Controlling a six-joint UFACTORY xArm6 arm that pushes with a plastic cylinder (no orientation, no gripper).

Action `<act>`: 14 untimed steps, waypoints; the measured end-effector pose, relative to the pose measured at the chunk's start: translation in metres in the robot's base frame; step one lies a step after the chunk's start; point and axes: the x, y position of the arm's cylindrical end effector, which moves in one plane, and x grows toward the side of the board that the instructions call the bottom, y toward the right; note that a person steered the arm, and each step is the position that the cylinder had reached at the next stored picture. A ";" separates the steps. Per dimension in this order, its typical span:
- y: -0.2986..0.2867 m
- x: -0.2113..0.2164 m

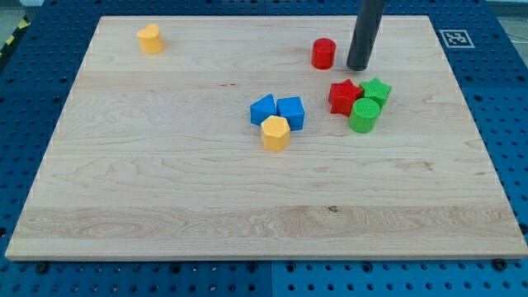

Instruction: Slide the red star towards the top right corner of the board

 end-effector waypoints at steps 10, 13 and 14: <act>-0.089 0.095; -0.016 0.082; -0.007 0.057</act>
